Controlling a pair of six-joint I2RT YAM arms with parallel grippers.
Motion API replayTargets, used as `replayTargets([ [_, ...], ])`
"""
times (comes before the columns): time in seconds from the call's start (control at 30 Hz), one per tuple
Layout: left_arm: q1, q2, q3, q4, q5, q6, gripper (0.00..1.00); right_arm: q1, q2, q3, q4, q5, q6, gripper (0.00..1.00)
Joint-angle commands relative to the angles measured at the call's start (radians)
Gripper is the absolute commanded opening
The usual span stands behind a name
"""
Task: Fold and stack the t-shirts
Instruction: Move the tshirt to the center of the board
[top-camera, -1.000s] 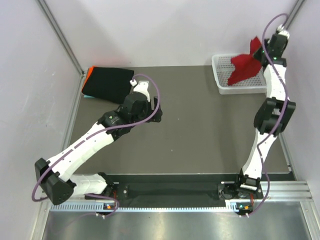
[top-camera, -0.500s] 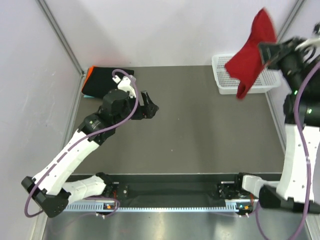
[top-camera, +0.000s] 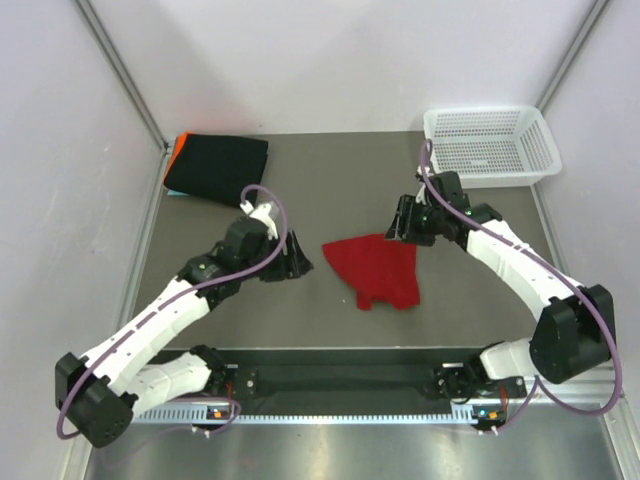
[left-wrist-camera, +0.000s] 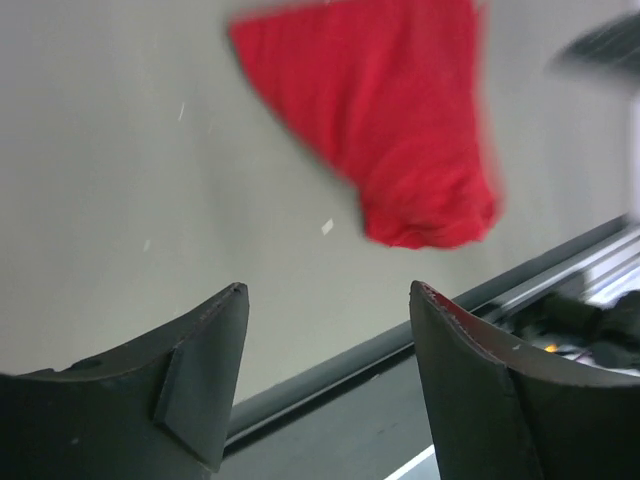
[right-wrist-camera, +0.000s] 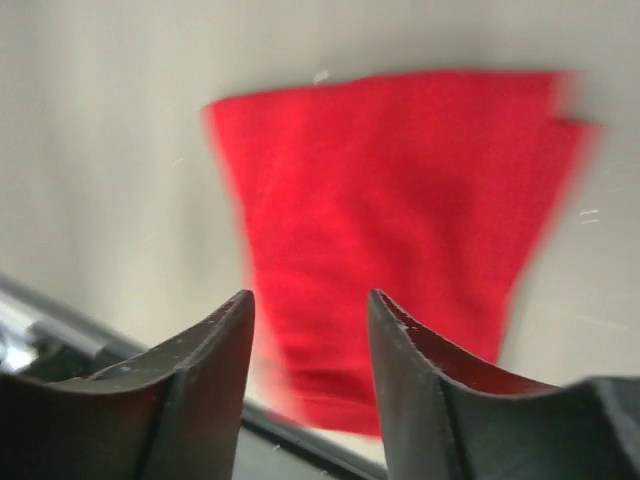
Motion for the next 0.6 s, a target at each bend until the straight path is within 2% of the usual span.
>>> replayTargets([
  [0.0,-0.011,0.052,-0.094,0.135,0.063,-0.044,0.7,-0.01,-0.026,0.133,-0.092,0.17,-0.043,0.54],
  [0.07,-0.034,0.097,-0.132,0.185,0.071,-0.085,0.69,-0.013,-0.044,0.103,-0.121,0.204,-0.009,0.58],
  [0.17,-0.049,0.193,-0.175,0.325,0.124,-0.149,0.69,-0.015,-0.114,-0.053,-0.125,0.215,0.046,0.58],
  [0.2,-0.049,0.244,-0.178,0.371,0.144,-0.16,0.69,-0.015,-0.166,-0.166,-0.081,0.203,0.063,0.56],
  [0.3,-0.075,0.325,-0.181,0.452,0.152,-0.16,0.69,-0.015,-0.243,-0.34,0.003,0.147,0.143,0.53],
  [0.43,-0.089,0.407,-0.187,0.573,0.167,-0.163,0.7,-0.018,-0.32,-0.463,0.07,0.17,0.232,0.52],
  [0.57,-0.118,0.487,-0.192,0.706,0.218,-0.199,0.7,-0.02,-0.395,-0.592,0.219,0.149,0.339,0.53],
])
